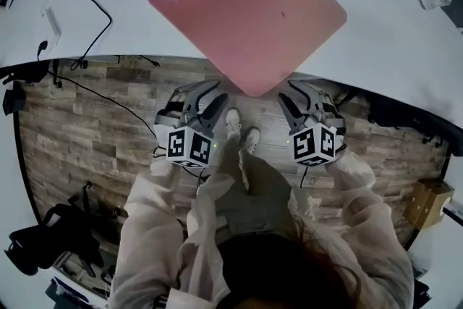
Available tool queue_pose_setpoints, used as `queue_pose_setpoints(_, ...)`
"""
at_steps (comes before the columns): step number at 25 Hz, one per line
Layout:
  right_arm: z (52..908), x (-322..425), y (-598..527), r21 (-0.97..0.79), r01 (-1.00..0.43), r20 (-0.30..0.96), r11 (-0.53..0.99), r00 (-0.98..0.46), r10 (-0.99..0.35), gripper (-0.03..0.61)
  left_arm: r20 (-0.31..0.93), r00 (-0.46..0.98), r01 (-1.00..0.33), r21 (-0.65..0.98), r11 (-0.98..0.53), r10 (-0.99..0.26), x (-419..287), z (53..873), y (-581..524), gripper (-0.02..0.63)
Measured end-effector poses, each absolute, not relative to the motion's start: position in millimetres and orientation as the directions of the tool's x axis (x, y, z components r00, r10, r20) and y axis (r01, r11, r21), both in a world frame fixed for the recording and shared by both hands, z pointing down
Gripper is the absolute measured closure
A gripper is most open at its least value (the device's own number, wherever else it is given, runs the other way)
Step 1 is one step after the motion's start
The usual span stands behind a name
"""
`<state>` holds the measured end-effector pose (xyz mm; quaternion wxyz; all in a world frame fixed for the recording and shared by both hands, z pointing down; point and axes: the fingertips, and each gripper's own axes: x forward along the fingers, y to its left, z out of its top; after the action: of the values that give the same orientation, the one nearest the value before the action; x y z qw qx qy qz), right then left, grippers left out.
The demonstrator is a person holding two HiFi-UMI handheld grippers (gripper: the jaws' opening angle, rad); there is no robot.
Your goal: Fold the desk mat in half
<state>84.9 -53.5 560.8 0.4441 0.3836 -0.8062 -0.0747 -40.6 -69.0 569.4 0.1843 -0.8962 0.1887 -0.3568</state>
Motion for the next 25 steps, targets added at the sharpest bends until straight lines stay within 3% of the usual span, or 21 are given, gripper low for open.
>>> queue_pose_setpoints(6,578.5,76.1,-55.3,0.735,-0.228,0.566,0.638,-0.313,-0.763,0.385,0.583,0.606,-0.038,-0.659,-0.751,-0.542,-39.0,597.7,-73.7,0.426)
queue_pose_setpoints(14,606.5,61.7,-59.2,0.856,0.044,0.496,0.516,-0.351,-0.794,0.360,0.534,0.562,0.115,-0.807,-0.579,-0.632,-35.9,626.9,-84.2,0.396)
queue_pose_setpoints(17,605.4,58.3,-62.9,0.875,0.062,0.468,0.481,-0.369,-0.803,0.363,0.512,0.569,0.131,-0.829,-0.543,-0.644,-31.6,625.5,-90.7,0.414)
queue_pose_setpoints(21,601.6,54.3,-64.3,0.882,0.037,0.448,0.471,-0.377,-0.810,0.420,0.492,0.572,0.123,-0.843,-0.524,-0.657,-37.8,624.4,-89.6,0.459)
queue_pose_setpoints(25,594.8,55.1,-59.1,0.875,-0.007,0.441,0.483,-0.398,-0.805,0.475,0.444,0.621,0.124,-0.869,-0.479,-0.646,-31.0,610.5,-80.6,0.417)
